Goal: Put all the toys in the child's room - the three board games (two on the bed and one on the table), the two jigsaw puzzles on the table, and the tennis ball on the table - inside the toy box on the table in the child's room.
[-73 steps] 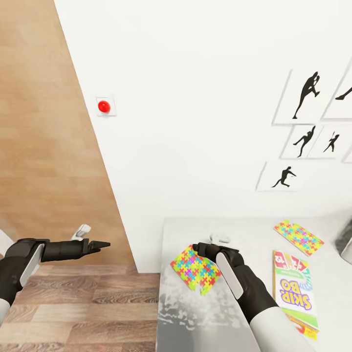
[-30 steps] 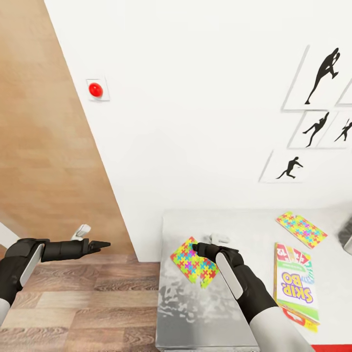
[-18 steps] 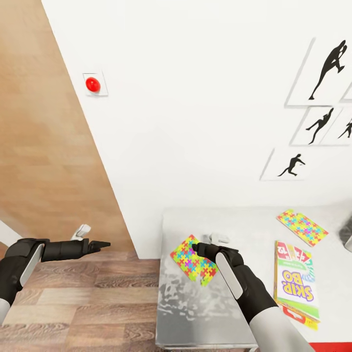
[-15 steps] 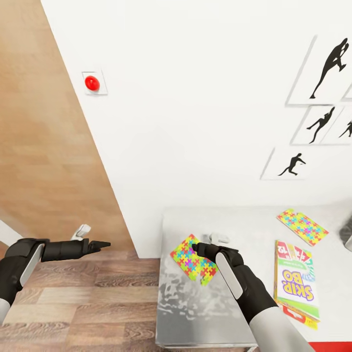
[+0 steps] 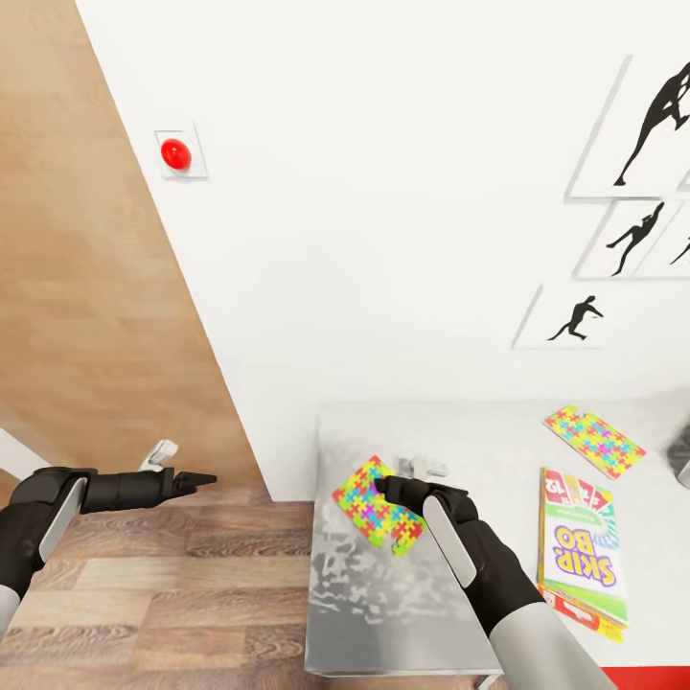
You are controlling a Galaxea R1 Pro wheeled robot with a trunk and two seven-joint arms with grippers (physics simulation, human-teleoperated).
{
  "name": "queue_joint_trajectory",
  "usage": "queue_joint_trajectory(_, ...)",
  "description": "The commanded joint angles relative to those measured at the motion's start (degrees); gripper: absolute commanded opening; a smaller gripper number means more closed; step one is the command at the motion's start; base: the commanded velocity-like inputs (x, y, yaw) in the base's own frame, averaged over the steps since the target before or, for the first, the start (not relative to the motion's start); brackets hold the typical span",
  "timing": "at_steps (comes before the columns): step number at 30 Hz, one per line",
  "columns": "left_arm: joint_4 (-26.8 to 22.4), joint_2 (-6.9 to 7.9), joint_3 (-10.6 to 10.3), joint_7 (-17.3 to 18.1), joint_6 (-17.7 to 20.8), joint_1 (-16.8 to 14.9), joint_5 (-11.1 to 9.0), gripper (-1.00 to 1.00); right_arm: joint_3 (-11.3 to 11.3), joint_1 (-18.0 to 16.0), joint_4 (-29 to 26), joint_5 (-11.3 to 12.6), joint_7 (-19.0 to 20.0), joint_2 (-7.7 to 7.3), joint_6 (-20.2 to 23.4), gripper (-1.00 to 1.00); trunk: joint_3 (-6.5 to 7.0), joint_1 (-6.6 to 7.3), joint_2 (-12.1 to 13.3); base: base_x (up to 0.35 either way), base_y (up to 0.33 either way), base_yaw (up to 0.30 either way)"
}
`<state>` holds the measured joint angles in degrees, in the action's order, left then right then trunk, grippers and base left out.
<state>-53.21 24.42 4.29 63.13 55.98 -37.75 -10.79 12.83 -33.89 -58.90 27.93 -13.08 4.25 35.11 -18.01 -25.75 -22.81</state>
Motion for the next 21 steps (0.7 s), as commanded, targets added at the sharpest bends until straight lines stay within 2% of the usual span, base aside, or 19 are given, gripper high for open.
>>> queue_joint_trajectory(1,0.0,0.01,0.02,0.15,0.27,-0.04,-0.02,1.0,0.09,-0.03,-0.08,0.59,-0.42,-0.02,0.13,1.0,-0.11,-0.03,-0.11,0.0,0.0,0.0)
queue_joint_trajectory(6,0.0,0.01,0.02,0.11,0.27,-0.04,-0.02,1.0,0.09,-0.02,-0.08,0.59,-0.22,-0.11,0.13,1.0,-0.11,-0.03,-0.11,-0.06,0.003,0.0)
queue_joint_trajectory(14,0.02,0.01,0.02,0.12,0.27,-0.04,-0.02,1.0,0.09,-0.01,-0.08,0.63,-0.19,-0.25,0.13,1.0,-0.11,-0.03,-0.11,-0.181,0.066,0.0)
queue_joint_trajectory(21,0.04,0.01,0.22,0.14,0.27,-0.04,-0.1,1.0,0.09,-0.01,-0.08,0.64,-0.19,-0.29,0.13,1.0,-0.11,-0.03,-0.11,-0.054,0.178,0.0)
